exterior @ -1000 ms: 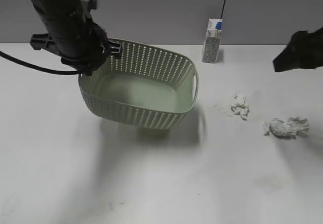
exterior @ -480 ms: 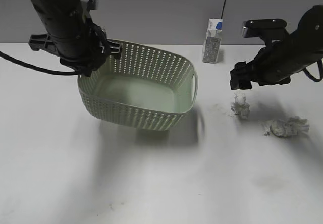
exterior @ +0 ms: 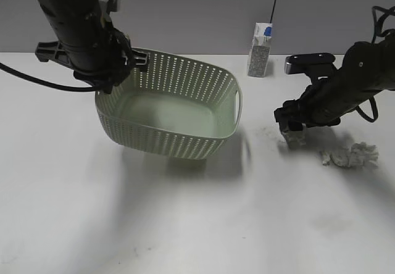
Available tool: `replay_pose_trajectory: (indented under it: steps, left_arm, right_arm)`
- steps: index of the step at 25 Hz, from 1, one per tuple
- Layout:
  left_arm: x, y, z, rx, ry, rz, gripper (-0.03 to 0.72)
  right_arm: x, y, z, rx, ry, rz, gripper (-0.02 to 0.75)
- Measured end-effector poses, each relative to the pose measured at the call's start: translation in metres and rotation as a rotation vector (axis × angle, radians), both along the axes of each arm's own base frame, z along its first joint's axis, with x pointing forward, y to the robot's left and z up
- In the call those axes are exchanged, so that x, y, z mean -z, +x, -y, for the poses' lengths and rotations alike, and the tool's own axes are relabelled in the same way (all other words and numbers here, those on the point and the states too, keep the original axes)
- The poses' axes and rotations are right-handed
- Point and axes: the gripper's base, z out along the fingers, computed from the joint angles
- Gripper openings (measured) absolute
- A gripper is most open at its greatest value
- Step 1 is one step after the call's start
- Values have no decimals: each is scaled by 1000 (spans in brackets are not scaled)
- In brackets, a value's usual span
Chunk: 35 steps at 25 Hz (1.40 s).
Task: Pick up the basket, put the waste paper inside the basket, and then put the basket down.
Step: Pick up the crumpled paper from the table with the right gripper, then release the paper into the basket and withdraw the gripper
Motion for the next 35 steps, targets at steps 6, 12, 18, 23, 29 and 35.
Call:
replay_pose_trajectory:
  steps: [6,12,18,23,29,35]
  left_arm:
    - [0,0,1,2,-3,4,0]
    - [0,0,1,3,-5,5,0]
    - [0,1,2,5,-12,13,0]
    - [-1,1,2,6,-16,19,0]
    - [-1,1,3,4,-21,17,0]
    - [-1,1,3,3,-24,15,0]
  right_arm:
    - [7,1,0,13,7,-16,344]
    - [-7,-1,-2,43,44,-13,52]
    - [-94,-17,-22,-56,87,188,47]
    - [-155,-56,-80,-268,148,404,45]
    - [-141,-76,-131,-404,173,423,85]
    - [-119,-76,-140,-428,149,360,589]
